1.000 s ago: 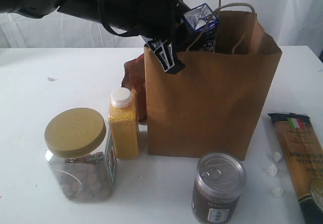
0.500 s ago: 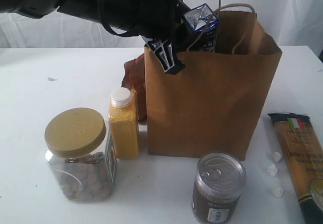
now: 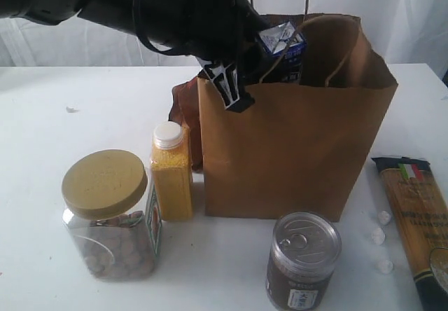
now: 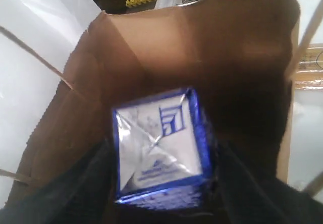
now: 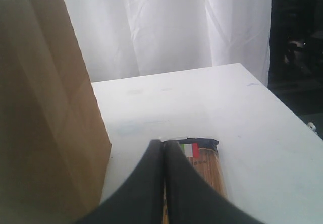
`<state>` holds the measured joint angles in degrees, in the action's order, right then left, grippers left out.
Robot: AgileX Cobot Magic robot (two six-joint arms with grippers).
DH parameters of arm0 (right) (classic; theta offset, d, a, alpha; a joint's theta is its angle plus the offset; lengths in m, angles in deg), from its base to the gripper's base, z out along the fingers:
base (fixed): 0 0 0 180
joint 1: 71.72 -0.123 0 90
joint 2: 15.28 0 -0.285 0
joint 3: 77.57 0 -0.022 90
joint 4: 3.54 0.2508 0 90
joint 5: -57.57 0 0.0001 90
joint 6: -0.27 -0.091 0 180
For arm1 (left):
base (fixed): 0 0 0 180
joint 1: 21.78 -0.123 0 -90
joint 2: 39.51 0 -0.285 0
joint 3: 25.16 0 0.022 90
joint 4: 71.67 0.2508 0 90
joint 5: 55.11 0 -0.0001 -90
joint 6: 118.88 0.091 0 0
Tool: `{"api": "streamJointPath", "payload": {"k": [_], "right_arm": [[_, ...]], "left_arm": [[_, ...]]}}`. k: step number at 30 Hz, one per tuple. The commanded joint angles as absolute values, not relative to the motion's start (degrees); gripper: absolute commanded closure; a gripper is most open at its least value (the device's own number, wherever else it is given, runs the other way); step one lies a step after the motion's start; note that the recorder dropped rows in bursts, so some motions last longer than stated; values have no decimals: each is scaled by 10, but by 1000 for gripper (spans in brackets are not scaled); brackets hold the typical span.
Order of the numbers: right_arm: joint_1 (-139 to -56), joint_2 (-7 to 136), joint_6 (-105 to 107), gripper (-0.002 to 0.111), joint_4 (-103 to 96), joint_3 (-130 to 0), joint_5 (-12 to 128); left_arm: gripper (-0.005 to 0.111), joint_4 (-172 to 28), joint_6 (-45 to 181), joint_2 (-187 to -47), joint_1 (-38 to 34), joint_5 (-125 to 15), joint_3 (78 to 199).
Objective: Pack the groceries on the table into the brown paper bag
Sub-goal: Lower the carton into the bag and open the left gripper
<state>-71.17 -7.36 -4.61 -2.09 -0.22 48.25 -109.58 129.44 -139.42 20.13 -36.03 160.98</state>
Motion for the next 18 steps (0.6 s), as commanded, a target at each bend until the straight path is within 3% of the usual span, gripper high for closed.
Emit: {"api": "streamJointPath", "payload": {"k": [1,7,18], "right_arm": [[-710,-75,-46,108,-21,-4,483],[-710,-75,-46,108,-21,-4,483],[-710,-75,-46,108,-21,-4,483]], "left_arm": [[29,-1109,1286,-1387,200,-360,1616],[19,-1109,1284,-1387,200,-351,1616],[19,-1109,1283,-1387,200,-325,1616]]}}
